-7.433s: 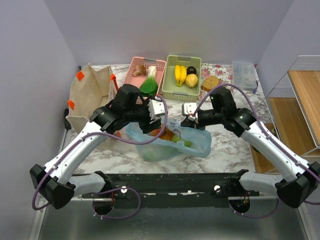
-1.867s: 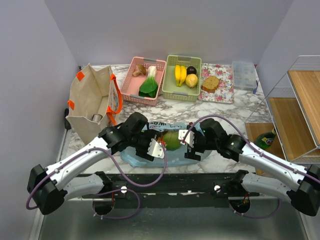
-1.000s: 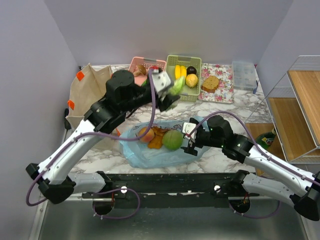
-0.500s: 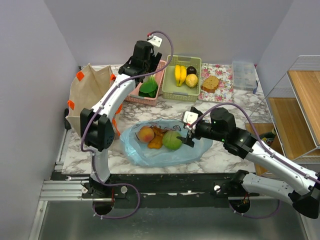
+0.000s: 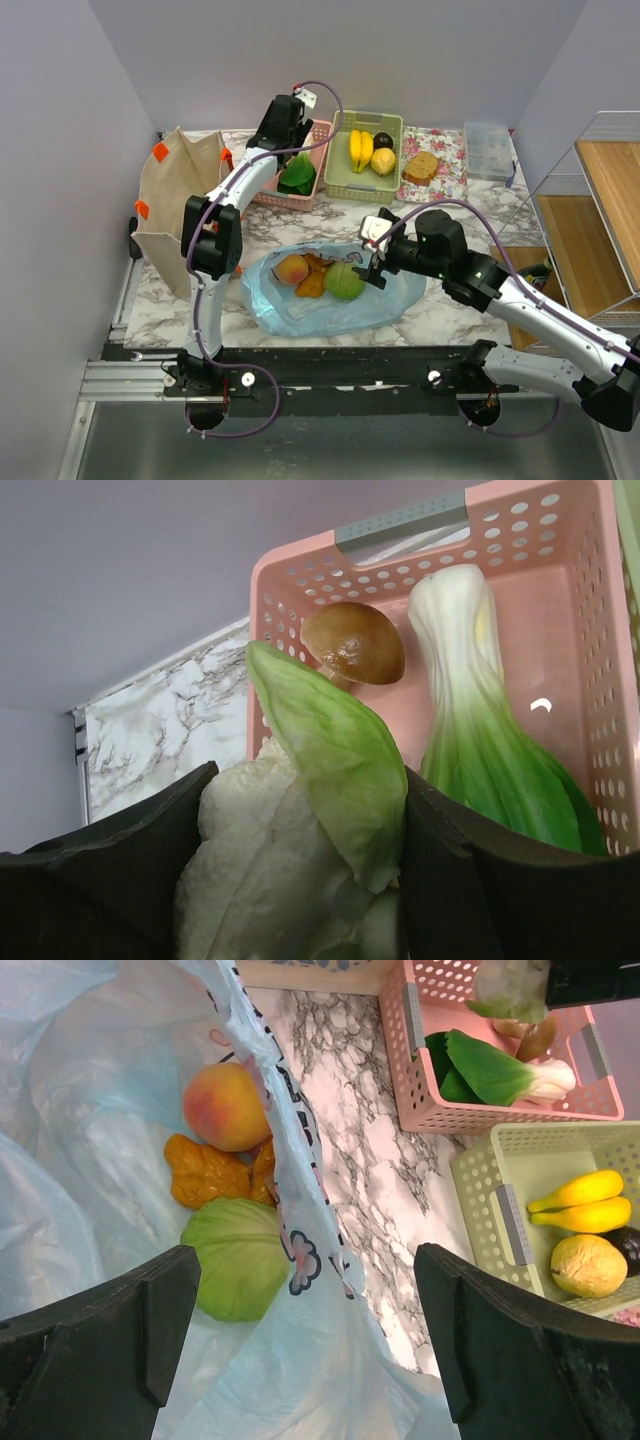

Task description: Untie the knot of the grocery bags and take out the mixed food

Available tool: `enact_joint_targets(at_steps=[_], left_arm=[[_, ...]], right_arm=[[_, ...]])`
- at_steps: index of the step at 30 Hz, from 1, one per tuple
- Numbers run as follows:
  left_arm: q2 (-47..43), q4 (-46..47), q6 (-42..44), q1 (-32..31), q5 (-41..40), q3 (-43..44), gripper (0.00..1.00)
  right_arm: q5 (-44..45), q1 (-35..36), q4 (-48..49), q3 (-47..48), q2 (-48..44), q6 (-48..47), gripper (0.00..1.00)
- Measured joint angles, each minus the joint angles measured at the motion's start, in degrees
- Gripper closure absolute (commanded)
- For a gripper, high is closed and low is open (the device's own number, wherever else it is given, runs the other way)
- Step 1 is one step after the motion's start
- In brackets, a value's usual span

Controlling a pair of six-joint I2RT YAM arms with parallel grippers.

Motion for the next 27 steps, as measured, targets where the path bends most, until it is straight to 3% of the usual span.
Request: enact_joint_targets(at_steps=[6, 12, 20, 27], left_arm=[[3.32, 1.46, 2.25, 0.17, -0.42, 0.92, 0.54], [4.74, 0.59, 2.95, 0.76, -0.57, 3.1, 0.03], [-3.06, -6.14, -1.07, 1.07, 5.03, 3.08, 0.02], [-23.12, -11.52, -5.88, 1.07, 16.13, -2.21, 0.02]], right_arm=[[1.11, 0.0, -0.92, 0.37, 0.13, 0.0, 0.03], [1.27, 0.0, -1.53, 0.42, 0.44, -0.17, 0.03], [0.24, 0.0, -4.13, 0.42, 3.3, -0.68, 0.06], [-4.92, 0.0, -8.41, 2.38, 6.82, -1.75, 0.08]])
